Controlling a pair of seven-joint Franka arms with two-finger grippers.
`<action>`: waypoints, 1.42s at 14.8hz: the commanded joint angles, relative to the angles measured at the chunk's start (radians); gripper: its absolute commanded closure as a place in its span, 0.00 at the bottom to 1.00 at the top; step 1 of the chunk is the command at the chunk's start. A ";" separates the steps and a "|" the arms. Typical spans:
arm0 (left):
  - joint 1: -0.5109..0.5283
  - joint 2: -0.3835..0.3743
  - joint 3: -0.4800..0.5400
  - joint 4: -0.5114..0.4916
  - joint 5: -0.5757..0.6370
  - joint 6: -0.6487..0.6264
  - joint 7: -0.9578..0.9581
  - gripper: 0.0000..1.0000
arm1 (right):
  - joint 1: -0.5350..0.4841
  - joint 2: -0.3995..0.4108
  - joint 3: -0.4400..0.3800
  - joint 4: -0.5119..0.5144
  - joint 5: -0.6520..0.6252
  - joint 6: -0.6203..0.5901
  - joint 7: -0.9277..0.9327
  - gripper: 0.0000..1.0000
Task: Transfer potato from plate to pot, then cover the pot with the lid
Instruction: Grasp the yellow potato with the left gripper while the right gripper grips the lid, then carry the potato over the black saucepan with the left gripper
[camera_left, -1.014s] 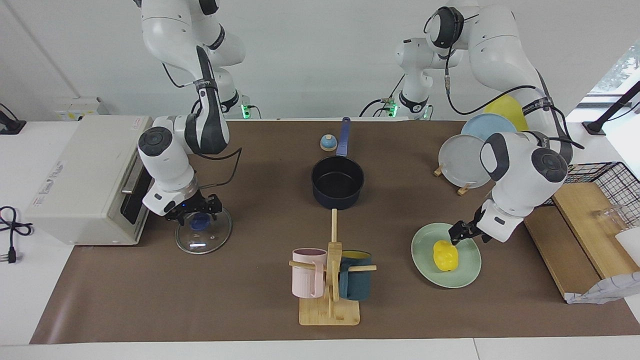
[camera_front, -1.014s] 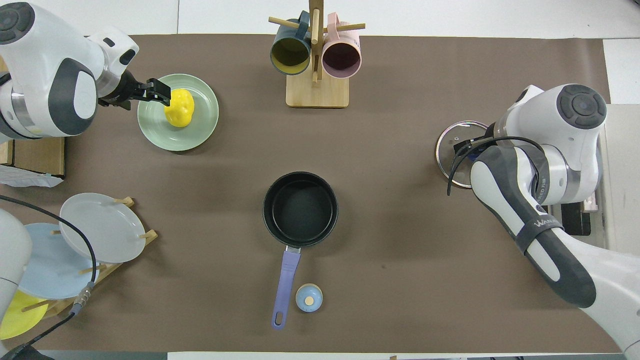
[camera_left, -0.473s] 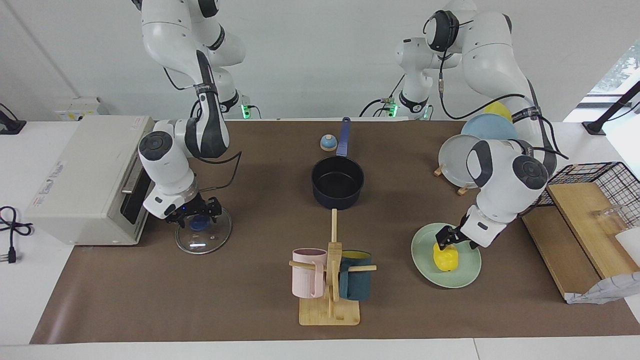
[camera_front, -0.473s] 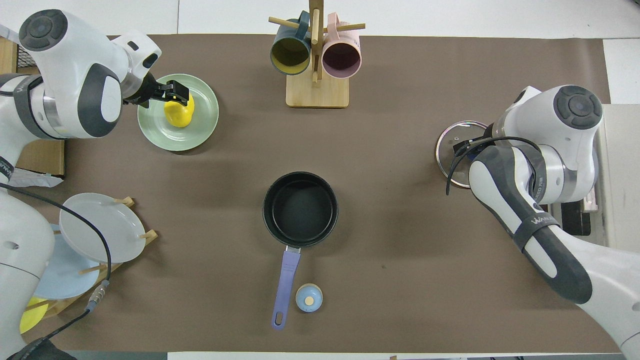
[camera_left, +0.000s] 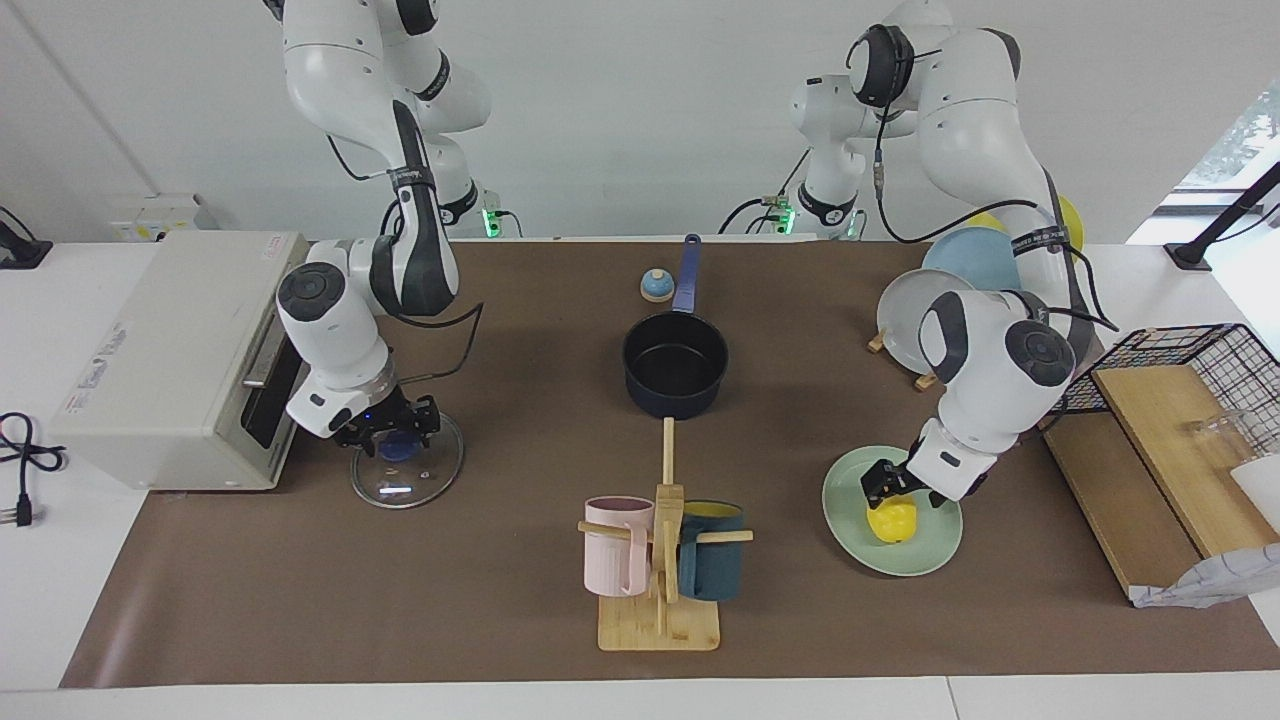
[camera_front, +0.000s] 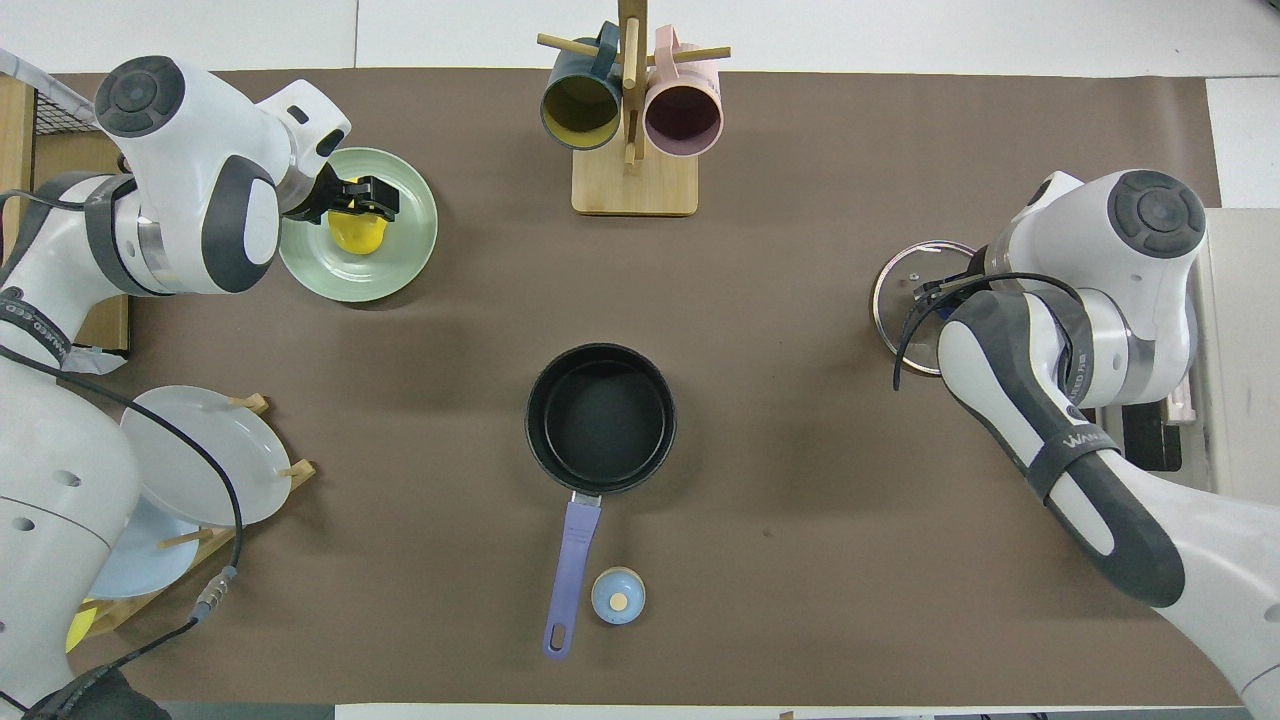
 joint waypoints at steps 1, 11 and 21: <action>-0.006 -0.016 0.013 -0.041 -0.013 0.044 0.039 0.00 | -0.011 0.006 0.005 0.018 0.024 -0.013 -0.068 0.71; 0.000 -0.068 0.012 -0.006 -0.045 -0.064 0.027 1.00 | 0.004 -0.005 0.042 0.508 0.021 -0.655 -0.062 1.00; -0.243 -0.474 0.019 -0.214 -0.156 -0.338 -0.366 1.00 | 0.006 -0.018 0.052 0.624 0.021 -0.827 -0.075 1.00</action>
